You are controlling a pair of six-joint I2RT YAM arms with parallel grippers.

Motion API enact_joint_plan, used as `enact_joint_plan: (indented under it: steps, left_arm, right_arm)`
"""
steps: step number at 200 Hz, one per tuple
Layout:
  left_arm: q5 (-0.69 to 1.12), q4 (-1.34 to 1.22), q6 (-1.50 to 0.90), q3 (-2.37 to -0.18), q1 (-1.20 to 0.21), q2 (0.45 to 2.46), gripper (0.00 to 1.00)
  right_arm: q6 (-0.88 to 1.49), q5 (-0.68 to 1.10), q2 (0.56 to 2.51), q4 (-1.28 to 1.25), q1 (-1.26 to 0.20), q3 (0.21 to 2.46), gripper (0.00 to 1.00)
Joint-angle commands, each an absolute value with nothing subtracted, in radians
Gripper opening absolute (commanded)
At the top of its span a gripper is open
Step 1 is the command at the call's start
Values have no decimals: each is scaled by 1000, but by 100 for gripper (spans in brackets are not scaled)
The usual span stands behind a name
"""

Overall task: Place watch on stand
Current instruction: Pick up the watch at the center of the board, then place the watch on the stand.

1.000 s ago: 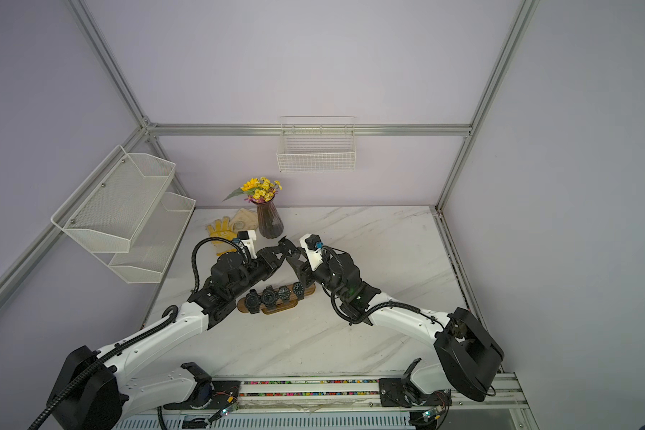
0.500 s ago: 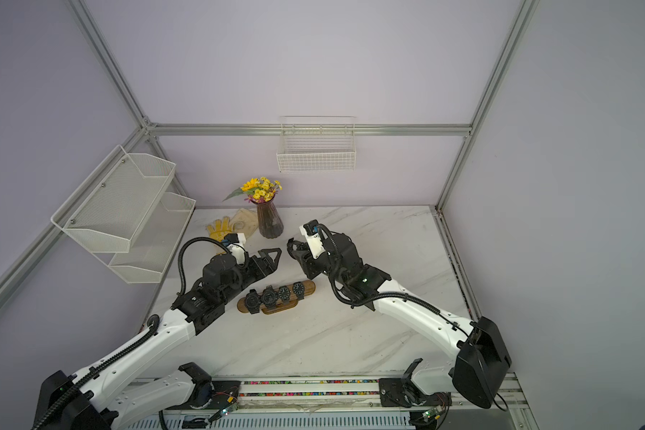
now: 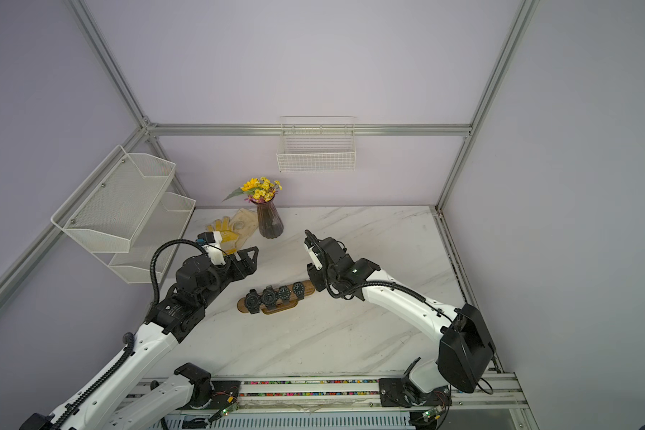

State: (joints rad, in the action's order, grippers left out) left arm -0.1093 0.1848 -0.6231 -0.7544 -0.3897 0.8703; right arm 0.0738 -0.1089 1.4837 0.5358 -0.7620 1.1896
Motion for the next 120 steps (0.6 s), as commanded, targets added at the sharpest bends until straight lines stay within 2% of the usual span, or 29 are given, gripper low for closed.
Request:
enact_joint_plan:
  steps: [1,120]
  left_arm:
    - [-107,182,-571,-753,-376,847,94]
    - [-103,178,-573,-729,-357,830,94]
  right_arm:
    - [75,-129,1498,594,-750,1206,34]
    - [57,-89,1613,559,-739,1205,33]
